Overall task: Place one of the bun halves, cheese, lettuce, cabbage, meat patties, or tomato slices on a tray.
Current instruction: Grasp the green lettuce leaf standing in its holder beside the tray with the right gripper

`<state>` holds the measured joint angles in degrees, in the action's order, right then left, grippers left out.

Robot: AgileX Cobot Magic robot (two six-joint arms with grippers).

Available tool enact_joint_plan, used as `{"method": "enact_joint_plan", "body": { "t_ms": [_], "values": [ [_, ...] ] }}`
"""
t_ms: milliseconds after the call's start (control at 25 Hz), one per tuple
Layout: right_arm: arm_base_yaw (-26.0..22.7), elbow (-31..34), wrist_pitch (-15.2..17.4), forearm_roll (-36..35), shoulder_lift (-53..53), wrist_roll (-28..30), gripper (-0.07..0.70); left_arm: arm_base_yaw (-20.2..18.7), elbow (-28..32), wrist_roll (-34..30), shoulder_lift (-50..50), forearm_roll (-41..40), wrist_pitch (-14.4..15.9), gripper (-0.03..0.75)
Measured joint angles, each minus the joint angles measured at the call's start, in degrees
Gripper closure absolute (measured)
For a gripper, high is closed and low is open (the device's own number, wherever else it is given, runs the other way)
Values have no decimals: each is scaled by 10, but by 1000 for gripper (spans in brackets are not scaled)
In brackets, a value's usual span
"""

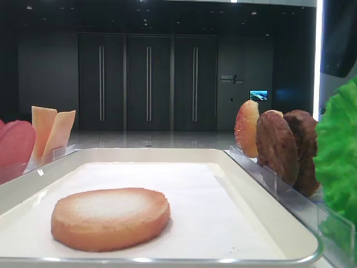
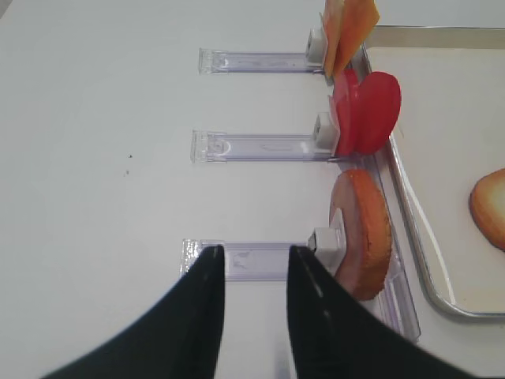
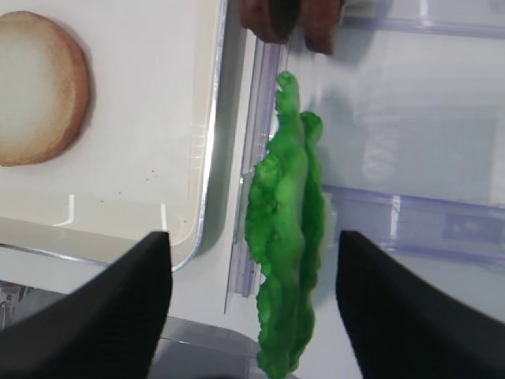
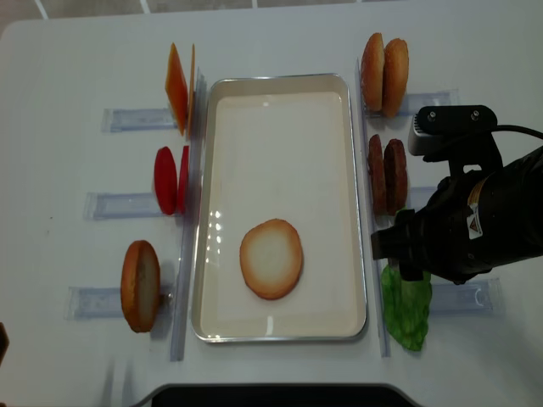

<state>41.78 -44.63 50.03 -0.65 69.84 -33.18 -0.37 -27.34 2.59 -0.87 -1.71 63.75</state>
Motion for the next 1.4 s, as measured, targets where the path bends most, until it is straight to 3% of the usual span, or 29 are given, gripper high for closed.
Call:
{"method": "enact_joint_plan", "body": {
  "t_ms": [920,1400],
  "values": [
    [0,1,3,6,0,10,202,0,0,0,0,0,0,504],
    [-6,19,-15,11,1,12,220,0,0,0,0,0,0,504]
  ]
}}
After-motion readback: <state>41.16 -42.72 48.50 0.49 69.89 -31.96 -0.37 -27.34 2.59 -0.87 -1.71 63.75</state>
